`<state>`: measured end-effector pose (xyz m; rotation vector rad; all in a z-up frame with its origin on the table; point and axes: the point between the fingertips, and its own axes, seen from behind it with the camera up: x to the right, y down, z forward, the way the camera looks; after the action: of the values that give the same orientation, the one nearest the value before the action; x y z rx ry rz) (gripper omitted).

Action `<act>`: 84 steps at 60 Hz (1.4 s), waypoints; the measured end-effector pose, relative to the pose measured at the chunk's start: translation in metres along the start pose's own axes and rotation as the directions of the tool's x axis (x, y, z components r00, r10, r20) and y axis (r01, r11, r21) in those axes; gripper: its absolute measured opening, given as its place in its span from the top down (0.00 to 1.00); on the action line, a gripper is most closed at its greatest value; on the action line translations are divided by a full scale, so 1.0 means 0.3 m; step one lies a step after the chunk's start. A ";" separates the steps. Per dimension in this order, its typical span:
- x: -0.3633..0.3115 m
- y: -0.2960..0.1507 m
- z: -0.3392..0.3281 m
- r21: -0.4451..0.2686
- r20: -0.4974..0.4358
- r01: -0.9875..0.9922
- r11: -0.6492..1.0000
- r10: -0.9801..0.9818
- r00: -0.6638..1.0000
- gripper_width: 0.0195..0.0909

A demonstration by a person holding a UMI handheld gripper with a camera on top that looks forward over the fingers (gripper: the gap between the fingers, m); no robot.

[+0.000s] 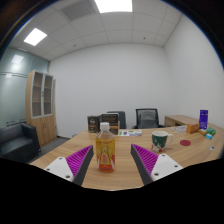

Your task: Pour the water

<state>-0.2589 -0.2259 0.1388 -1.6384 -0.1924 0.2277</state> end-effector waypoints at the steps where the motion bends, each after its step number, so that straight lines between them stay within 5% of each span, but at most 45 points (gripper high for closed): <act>1: 0.000 0.007 0.030 -0.004 0.001 0.003 1.000 -0.003 1.000 0.10; 10: -0.035 0.079 0.272 -0.054 -0.041 0.021 0.998 -0.024 0.999 0.10; 21: -0.084 0.080 0.441 -0.034 -0.054 0.031 0.999 -0.033 0.998 0.11; 23: -0.082 0.073 0.448 -0.028 -0.054 0.036 0.999 -0.038 0.998 0.16; 26: -0.060 0.067 0.460 -0.018 -0.085 0.046 0.999 -0.047 0.995 0.45; 32: -0.034 0.064 0.468 0.009 -0.100 0.011 1.000 -0.010 0.995 0.48; 43: -0.055 0.058 0.479 0.013 -0.093 0.038 0.999 -0.037 0.995 0.68; 59: 0.080 -0.054 0.592 0.035 -0.041 -0.292 0.956 0.293 0.955 0.68; 71: 0.317 -0.139 0.716 0.023 0.036 -0.825 0.564 0.825 0.564 0.69; 84: 0.510 -0.140 0.785 0.046 0.119 -0.996 -0.071 0.991 -0.066 0.69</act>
<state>-0.1725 0.0439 0.1585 -1.2889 1.1562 1.4561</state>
